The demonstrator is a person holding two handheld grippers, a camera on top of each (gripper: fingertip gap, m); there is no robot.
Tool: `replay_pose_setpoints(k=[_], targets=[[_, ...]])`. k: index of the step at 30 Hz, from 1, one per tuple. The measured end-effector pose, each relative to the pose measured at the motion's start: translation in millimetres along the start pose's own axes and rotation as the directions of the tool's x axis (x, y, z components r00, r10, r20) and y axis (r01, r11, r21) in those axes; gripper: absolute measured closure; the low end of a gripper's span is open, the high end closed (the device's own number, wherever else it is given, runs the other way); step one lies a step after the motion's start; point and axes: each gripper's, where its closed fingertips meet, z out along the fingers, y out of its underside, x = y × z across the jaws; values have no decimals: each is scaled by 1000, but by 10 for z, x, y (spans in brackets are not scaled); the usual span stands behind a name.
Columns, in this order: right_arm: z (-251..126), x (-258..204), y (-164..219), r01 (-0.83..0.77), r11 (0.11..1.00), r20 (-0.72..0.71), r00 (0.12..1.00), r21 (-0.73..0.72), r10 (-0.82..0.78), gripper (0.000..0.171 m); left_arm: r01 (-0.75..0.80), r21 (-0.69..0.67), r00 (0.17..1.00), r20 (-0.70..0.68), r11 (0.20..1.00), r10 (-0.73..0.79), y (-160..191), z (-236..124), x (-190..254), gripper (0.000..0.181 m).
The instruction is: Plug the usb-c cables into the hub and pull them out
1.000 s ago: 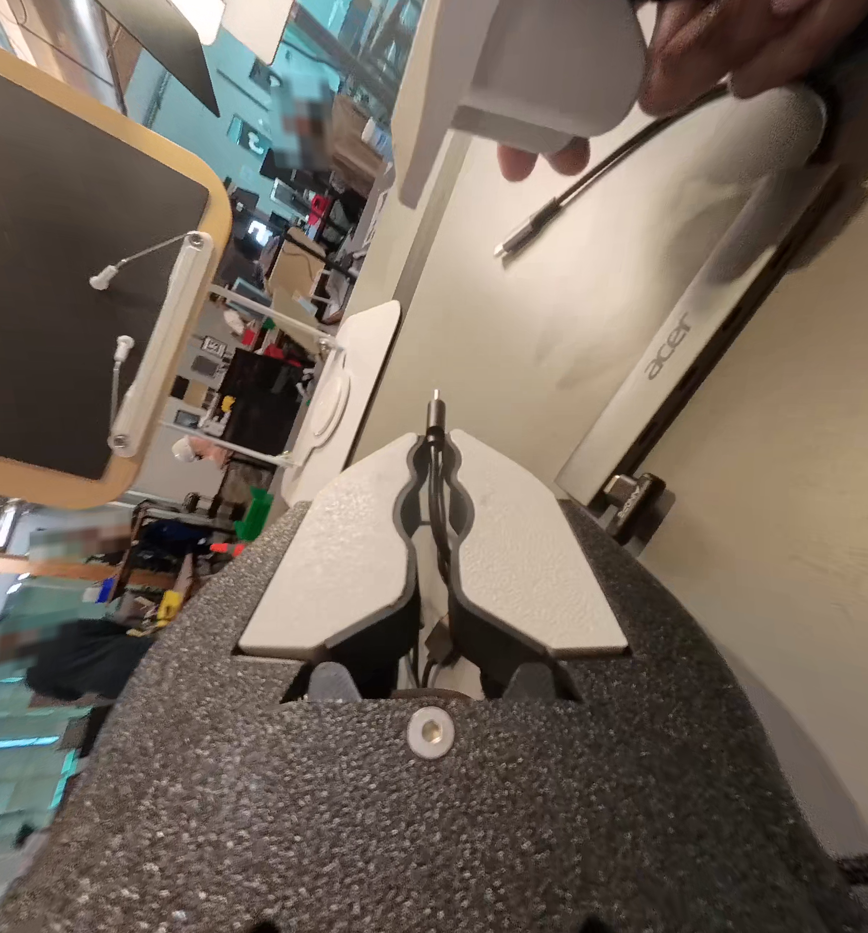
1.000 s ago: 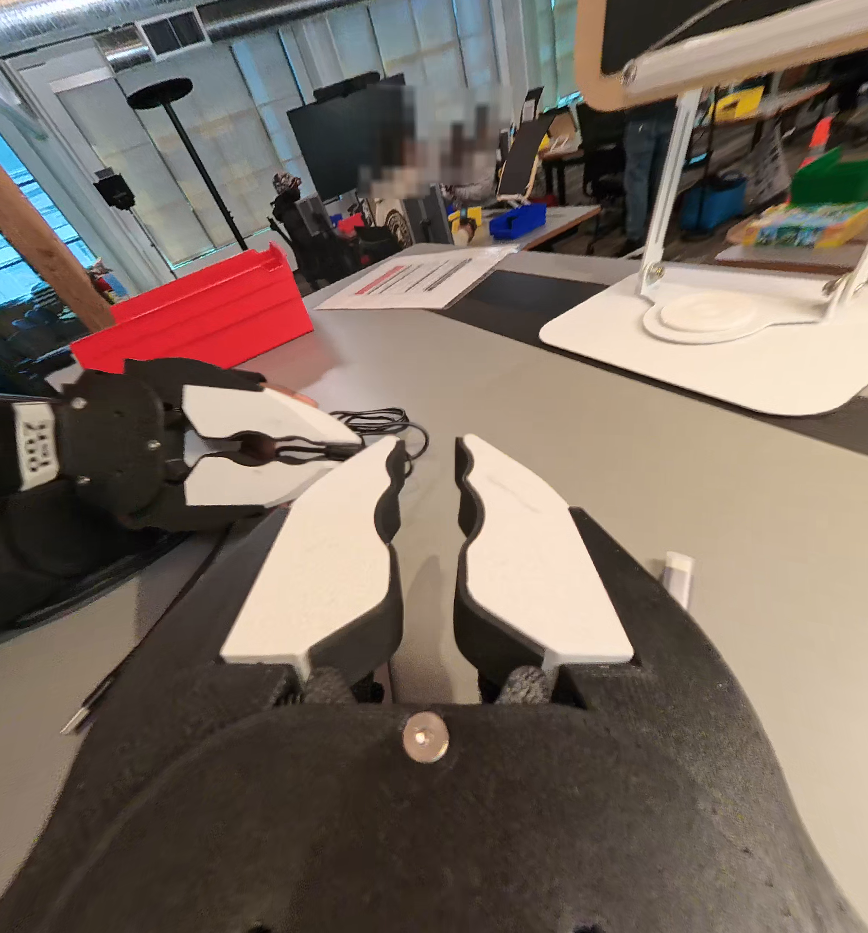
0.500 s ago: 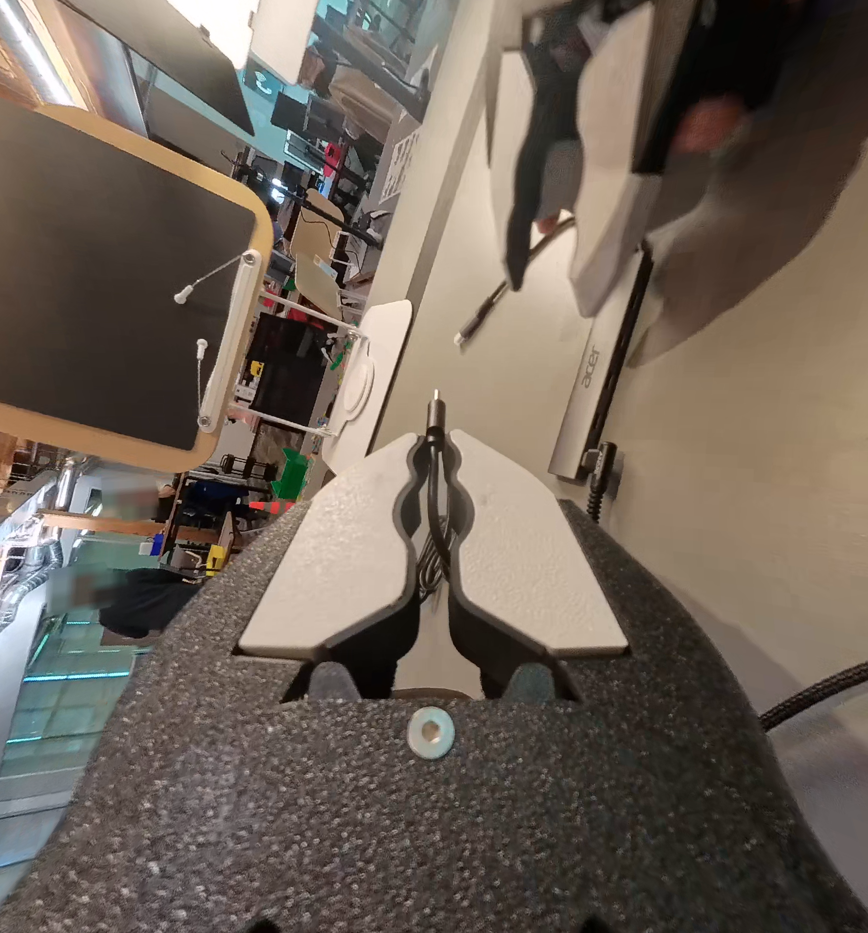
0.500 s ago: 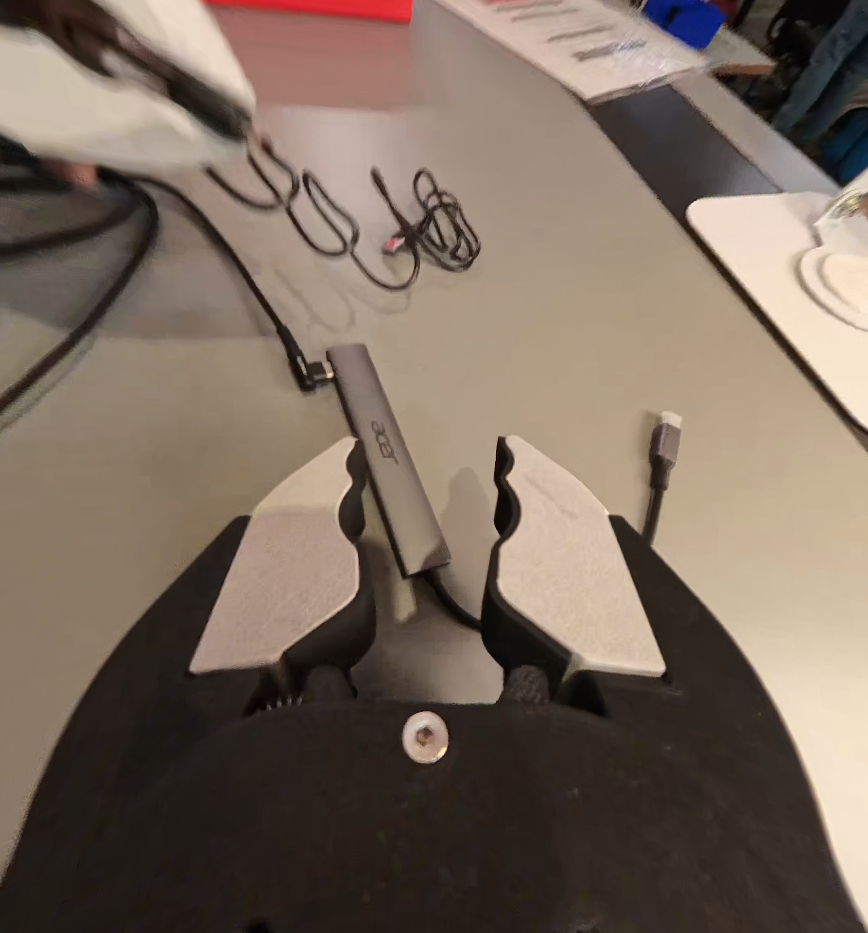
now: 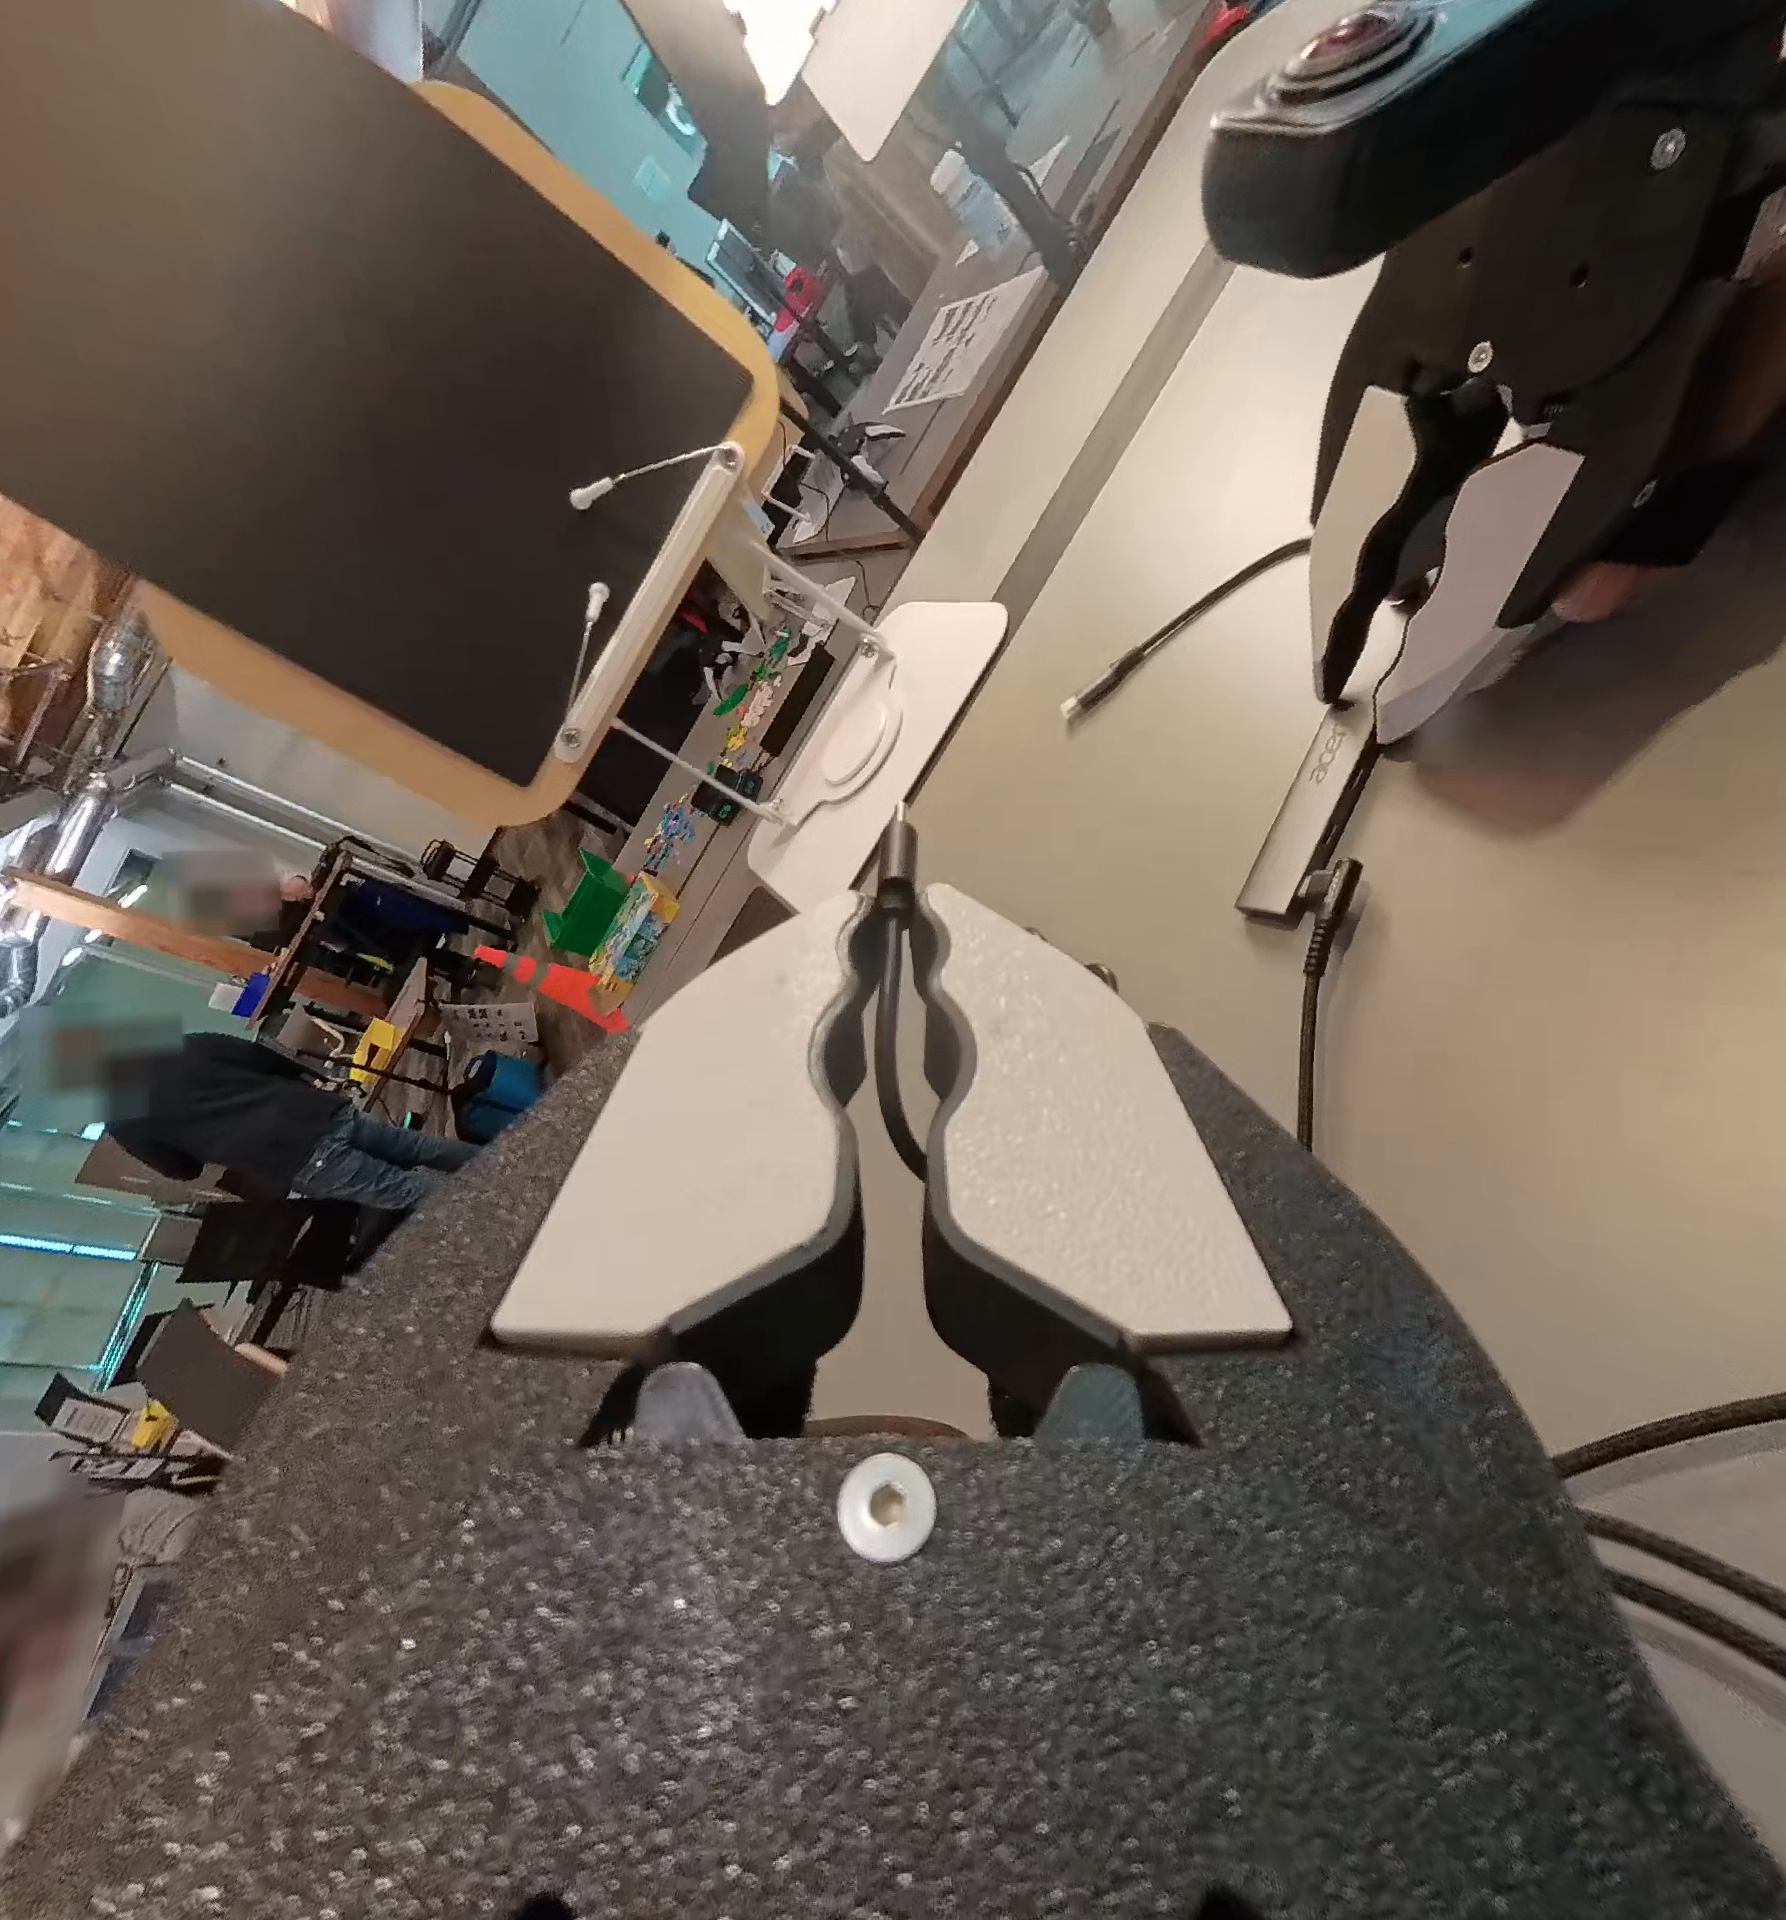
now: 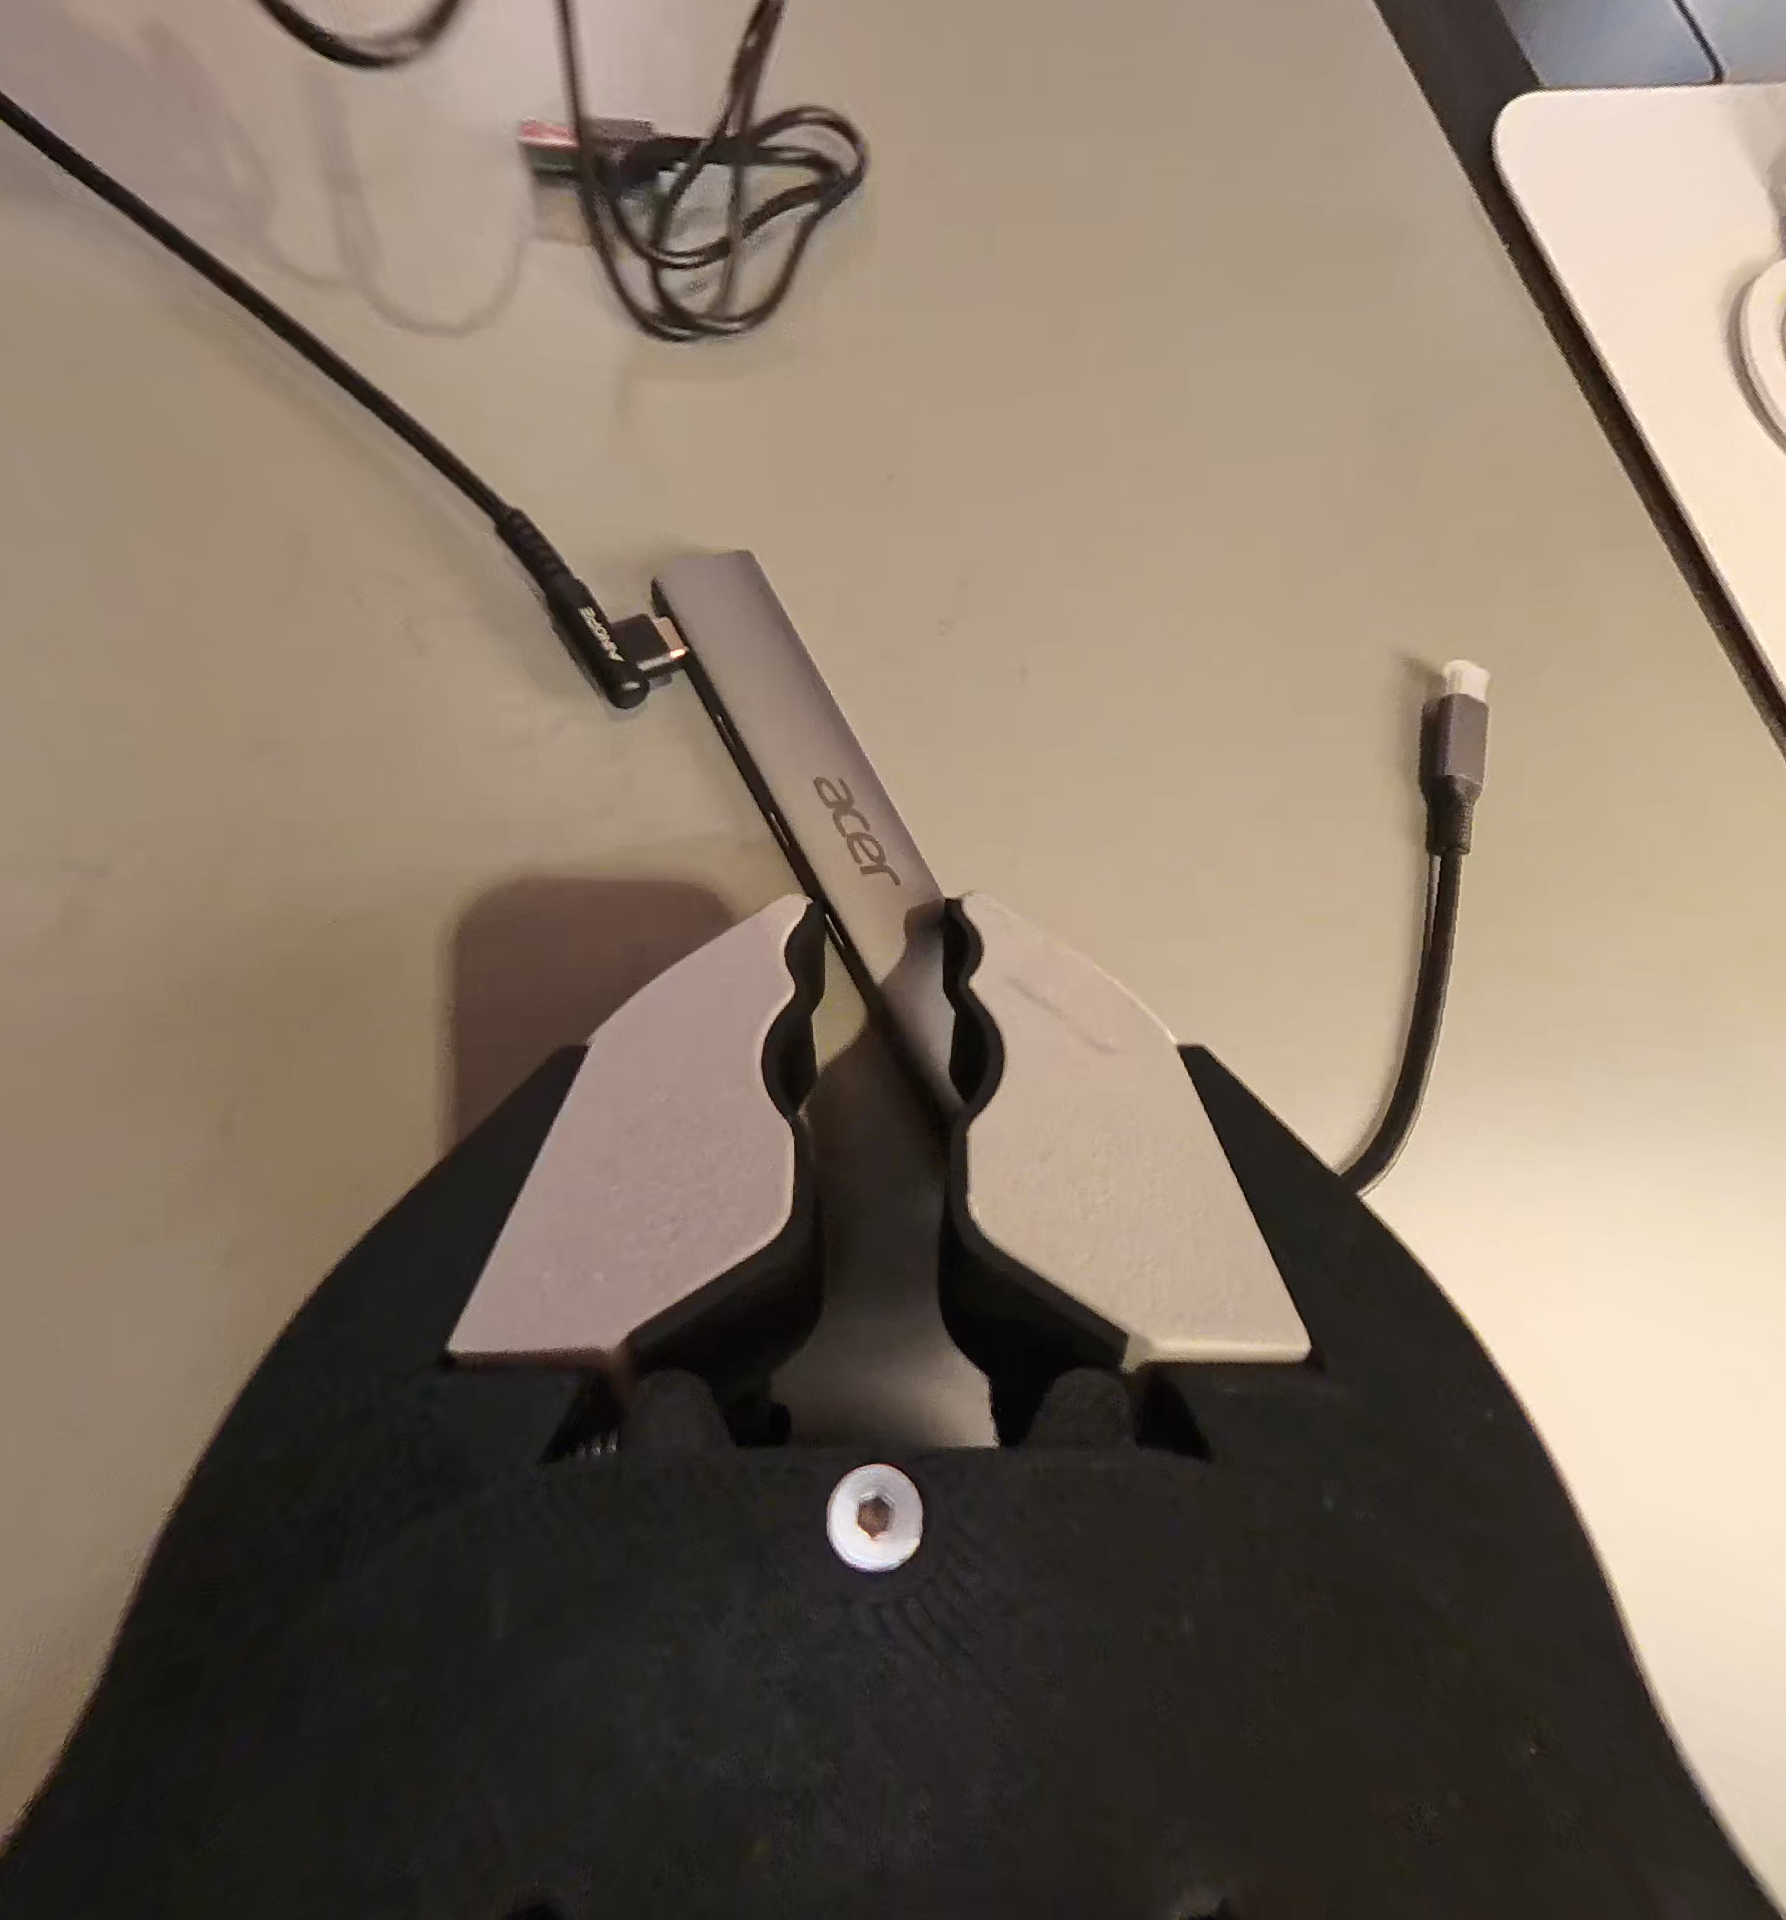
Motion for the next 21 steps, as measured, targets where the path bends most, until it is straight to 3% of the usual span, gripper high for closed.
replay_pose_setpoints(k=[11, 15, 21], targets=[[9, 192, 40, -89, 996, -99, 991, -19, 87, 151, 153, 106, 978, 124, 983, -166, -123, -651, -560, 175], [12, 242, 53, -134, 991, -131, 983, -25, 129, 150, 126, 68, 986, 103, 990, -133, -95, -636, -432, 175], [-86, 242, 79, -143, 990, -104, 985, -21, 140, 142, 75, 68, 997, 12, 995, -76, -137, -318, 162, 175]])
